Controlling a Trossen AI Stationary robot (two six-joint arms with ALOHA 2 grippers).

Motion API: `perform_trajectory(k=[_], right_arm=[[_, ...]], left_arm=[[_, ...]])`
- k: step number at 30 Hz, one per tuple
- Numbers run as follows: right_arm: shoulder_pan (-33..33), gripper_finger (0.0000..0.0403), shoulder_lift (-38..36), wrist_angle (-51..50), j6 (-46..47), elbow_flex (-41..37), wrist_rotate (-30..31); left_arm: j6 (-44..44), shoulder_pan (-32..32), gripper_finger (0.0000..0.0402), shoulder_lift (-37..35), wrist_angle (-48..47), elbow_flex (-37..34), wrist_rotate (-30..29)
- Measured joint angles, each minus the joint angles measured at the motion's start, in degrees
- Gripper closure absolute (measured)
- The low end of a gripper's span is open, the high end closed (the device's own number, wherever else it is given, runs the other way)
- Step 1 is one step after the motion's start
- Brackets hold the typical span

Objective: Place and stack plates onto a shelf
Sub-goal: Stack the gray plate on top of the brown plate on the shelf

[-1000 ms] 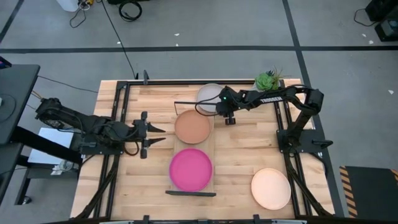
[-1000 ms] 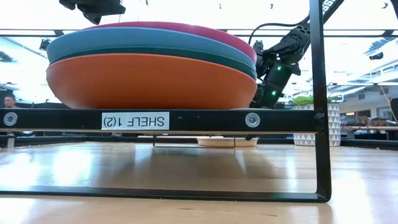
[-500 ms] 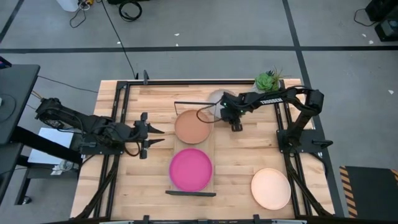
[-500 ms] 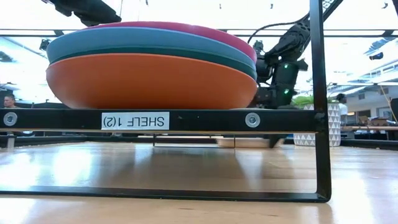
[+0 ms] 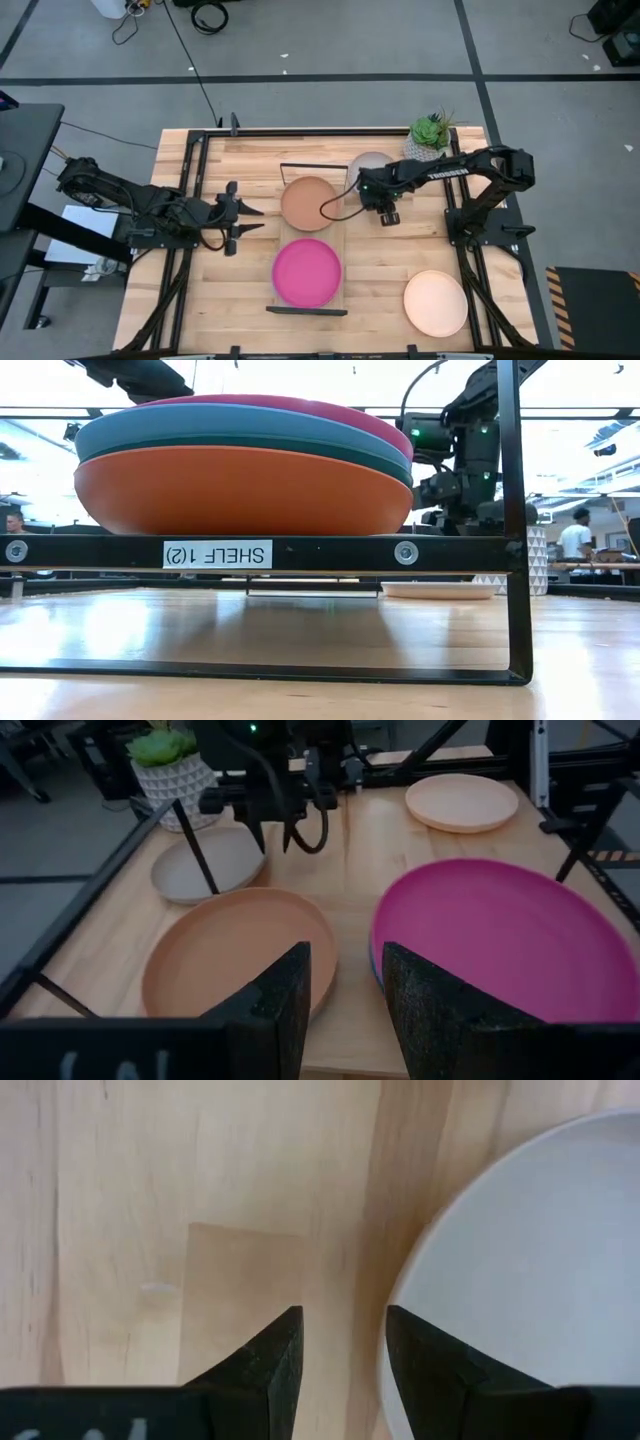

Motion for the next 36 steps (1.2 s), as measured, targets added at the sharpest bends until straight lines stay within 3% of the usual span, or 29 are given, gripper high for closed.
perform_trajectory(k=[11,23,30,36], right_arm=[[0.23,0.0256,0.26,1.83,1.51,-2.52,0.02],[0.26,0.0335,-1.11,1.85,1.99,-3.32,1.69],[0.13,0.0324,-2.46,2.31,1.96,-3.32,5.72],[-0.55,0.0287,-2.49,4.09,2.35,-3.32,6.05]], left_arm=[[-4.84,0.04,0.0269,0.03,-4.34,0.00,2.33],[-6.33,0.04,0.0269,0.13,-5.96,-0.02,2.33],[-6.33,0.04,0.0269,0.13,-5.96,0.00,2.33],[-6.35,0.04,0.0269,0.13,-5.98,0.00,2.33]])
